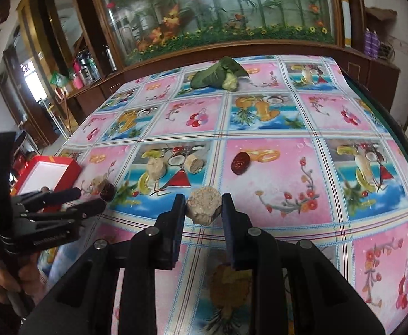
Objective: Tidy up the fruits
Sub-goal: 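Grasp a dark brown round nut with the left tool while the right tool holds the cake, then carry the nut and cake block over the tray with both tools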
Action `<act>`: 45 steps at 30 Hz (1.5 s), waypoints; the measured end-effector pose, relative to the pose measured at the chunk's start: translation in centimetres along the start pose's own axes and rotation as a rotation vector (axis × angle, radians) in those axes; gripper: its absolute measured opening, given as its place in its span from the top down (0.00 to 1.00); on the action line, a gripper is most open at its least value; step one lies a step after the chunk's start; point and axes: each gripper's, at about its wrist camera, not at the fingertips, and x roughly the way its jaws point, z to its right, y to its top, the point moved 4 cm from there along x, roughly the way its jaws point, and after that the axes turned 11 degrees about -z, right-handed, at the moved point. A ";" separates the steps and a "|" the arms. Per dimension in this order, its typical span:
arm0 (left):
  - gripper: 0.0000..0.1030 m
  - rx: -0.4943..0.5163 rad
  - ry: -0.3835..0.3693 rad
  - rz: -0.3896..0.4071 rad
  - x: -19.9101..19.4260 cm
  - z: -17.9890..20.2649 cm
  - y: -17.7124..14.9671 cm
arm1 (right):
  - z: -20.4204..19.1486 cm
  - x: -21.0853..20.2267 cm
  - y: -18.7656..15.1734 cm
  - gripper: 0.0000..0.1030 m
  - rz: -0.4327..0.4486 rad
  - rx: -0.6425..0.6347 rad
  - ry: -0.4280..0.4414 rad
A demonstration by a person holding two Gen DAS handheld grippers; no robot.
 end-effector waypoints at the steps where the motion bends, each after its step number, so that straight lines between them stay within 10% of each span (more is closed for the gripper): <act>1: 0.44 0.001 -0.006 -0.002 0.2 0.2 0.0 | 0.2 0.1 0.0 0.73 -0.006 0.013 0.005; 20: 0.85 0.059 -0.014 0.024 1.9 1.5 1.7 | 0.5 -0.3 0.1 0.73 -0.002 0.035 0.026; 45: 0.85 -0.016 -0.047 0.212 -9.4 -2.1 -5.9 | 4.5 0.2 1.0 0.73 0.069 0.148 -0.087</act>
